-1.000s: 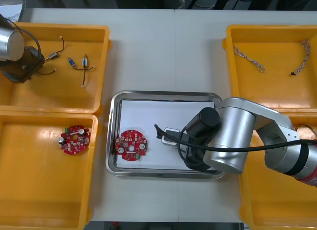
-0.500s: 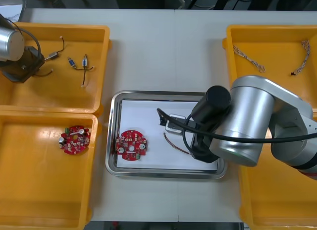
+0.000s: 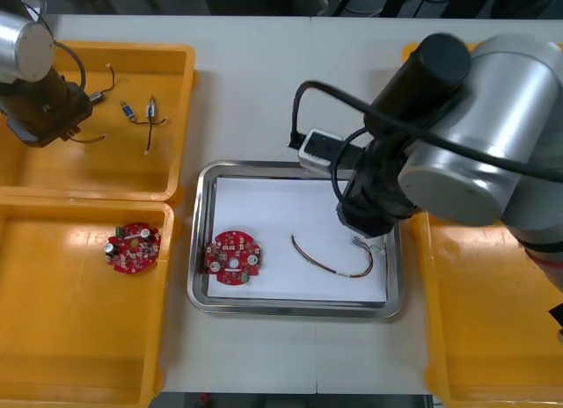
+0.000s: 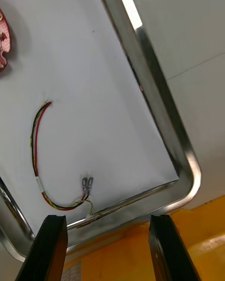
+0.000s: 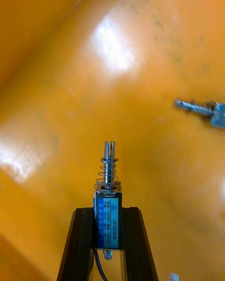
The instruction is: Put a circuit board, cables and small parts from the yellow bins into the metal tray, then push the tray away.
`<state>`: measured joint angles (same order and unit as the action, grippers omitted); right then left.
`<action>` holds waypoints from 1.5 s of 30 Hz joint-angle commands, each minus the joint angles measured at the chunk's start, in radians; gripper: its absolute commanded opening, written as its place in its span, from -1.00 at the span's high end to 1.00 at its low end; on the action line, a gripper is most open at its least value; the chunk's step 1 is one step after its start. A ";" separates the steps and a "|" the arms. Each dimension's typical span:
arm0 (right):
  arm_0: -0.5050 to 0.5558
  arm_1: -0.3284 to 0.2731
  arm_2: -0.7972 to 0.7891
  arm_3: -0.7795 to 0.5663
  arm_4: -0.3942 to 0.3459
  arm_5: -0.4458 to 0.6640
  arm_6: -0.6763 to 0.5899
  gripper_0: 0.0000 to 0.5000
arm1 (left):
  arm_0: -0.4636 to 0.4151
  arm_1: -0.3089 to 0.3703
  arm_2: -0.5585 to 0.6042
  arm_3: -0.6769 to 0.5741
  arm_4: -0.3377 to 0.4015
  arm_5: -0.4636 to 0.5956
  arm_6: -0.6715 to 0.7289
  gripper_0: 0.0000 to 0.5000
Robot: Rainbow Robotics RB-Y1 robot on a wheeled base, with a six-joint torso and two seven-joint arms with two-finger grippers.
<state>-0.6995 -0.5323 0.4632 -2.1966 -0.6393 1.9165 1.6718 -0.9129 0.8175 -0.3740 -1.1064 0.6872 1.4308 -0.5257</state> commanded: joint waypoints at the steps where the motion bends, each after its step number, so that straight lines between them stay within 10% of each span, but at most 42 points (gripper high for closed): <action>1: -0.035 -0.031 -0.130 -0.042 -0.063 0.003 -0.050 -1.00 | -0.004 0.058 0.081 -0.136 0.011 0.099 -0.070 1.00; 23: -0.037 -0.193 -0.494 0.100 -0.161 0.003 -0.087 -1.00 | 0.138 0.037 0.110 -0.764 0.166 0.375 0.069 1.00; 45: -0.123 -0.193 -0.721 0.471 0.087 0.003 -0.087 -1.00 | 0.009 -0.106 -0.223 -0.869 0.167 0.283 0.181 1.00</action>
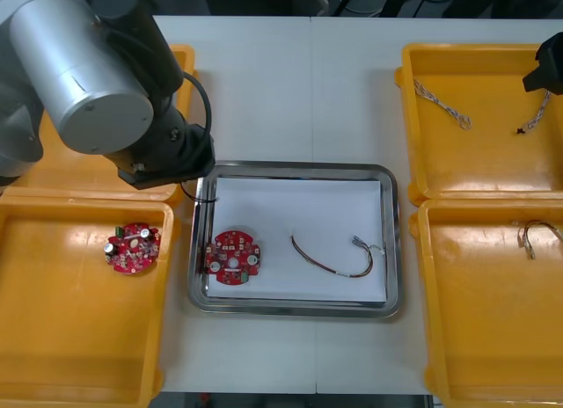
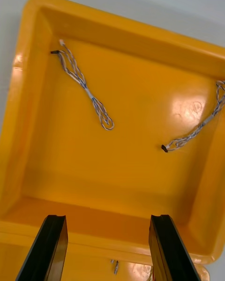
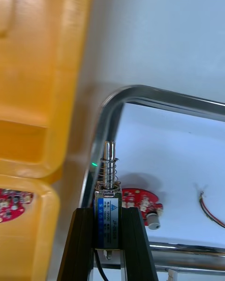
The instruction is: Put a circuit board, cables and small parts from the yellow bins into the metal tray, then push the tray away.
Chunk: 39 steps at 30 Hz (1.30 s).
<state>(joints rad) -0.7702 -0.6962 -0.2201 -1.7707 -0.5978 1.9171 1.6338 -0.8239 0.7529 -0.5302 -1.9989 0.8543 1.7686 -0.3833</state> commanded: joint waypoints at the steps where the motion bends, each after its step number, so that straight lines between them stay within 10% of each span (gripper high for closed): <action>1: -0.057 -0.029 -0.039 0.068 0.064 0.003 -0.049 -1.00 | -0.087 -0.047 -0.085 0.035 -0.006 -0.074 0.038 1.00; 24: -0.098 -0.029 -0.056 0.359 0.135 -0.009 -0.149 -1.00 | -0.093 -0.087 -0.335 0.198 -0.129 -0.302 0.007 1.00; 39: -0.236 -0.006 -0.033 0.692 0.138 -0.237 -0.129 -1.00 | -0.092 -0.098 -0.369 0.246 -0.147 -0.333 0.006 1.00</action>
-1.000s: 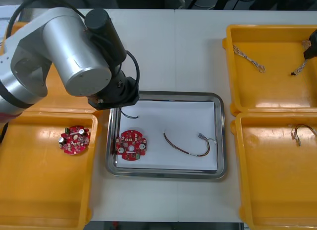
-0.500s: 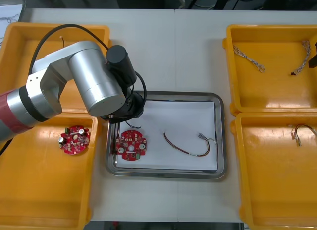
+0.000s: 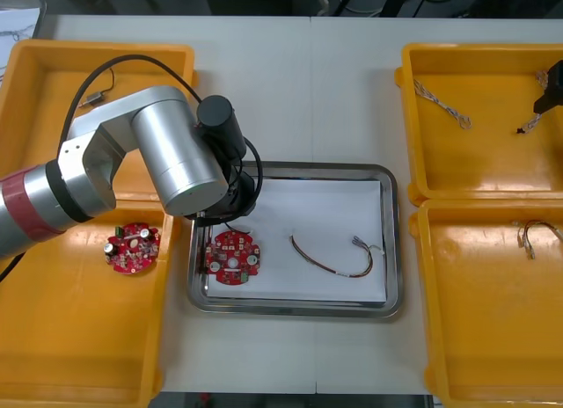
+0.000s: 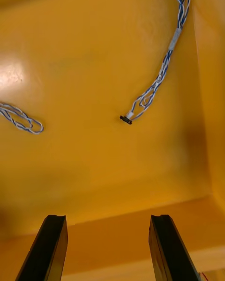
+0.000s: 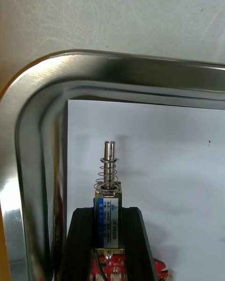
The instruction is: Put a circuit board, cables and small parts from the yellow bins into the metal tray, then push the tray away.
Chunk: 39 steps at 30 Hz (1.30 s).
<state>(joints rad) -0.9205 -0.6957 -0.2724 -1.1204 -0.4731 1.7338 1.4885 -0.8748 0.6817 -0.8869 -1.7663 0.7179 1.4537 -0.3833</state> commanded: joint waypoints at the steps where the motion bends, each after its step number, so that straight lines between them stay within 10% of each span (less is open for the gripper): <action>1: -0.090 -0.005 0.025 0.060 0.016 -0.074 0.016 -1.00 | -0.041 -0.028 -0.012 0.018 -0.014 -0.019 0.006 1.00; 7: -0.109 -0.005 0.085 0.129 0.037 -0.171 0.021 -1.00 | -0.041 -0.031 -0.012 0.022 -0.020 -0.019 0.015 0.99; 12: -0.135 -0.005 0.090 0.231 0.048 -0.246 0.033 -1.00 | -0.041 -0.031 -0.012 0.022 -0.026 -0.029 0.027 -1.00; 39: -0.179 0.012 0.082 0.531 0.090 -0.580 0.082 -1.00 | -0.041 0.047 0.214 -0.136 0.012 0.146 0.060 -1.00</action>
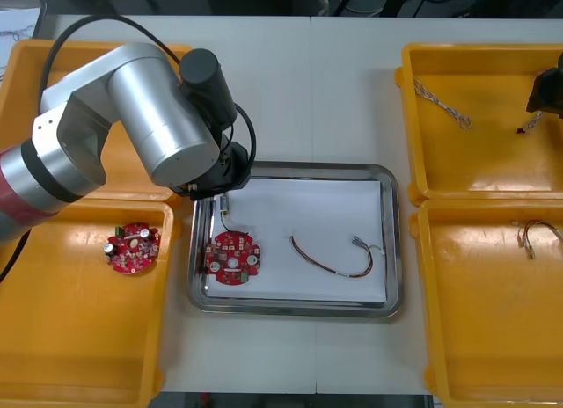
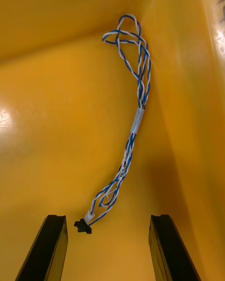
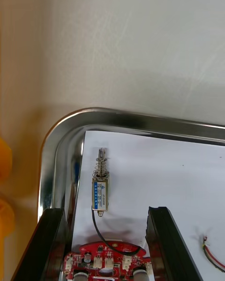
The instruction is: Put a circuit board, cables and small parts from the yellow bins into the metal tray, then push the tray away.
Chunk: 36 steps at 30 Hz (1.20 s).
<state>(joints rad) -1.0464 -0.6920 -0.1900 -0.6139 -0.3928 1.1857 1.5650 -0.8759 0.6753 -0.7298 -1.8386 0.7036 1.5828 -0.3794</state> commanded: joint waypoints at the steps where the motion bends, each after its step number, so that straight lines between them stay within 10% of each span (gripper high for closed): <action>1: -0.053 0.014 -0.003 0.034 0.009 -0.037 0.003 -1.00 | -0.040 0.070 0.066 -0.073 0.039 0.017 0.050 -1.00; 14: -0.029 0.049 -0.032 0.060 0.011 -0.052 -0.037 -1.00 | -0.040 0.274 0.165 -0.036 0.232 -0.020 -0.214 -1.00; 32: 0.036 0.057 -0.034 0.060 0.008 -0.113 -0.053 -1.00 | -0.040 0.349 0.305 0.216 0.293 -0.043 -0.727 -1.00; 36: 0.046 0.057 -0.034 0.062 0.008 -0.123 -0.053 -0.57 | -0.040 0.368 0.333 0.283 0.297 -0.044 -0.848 -1.00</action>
<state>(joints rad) -1.0141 -0.6410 -0.1999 -0.5387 -0.3920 1.0747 1.5455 -0.8760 0.9797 -0.4436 -1.5858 0.9906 1.5501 -1.0082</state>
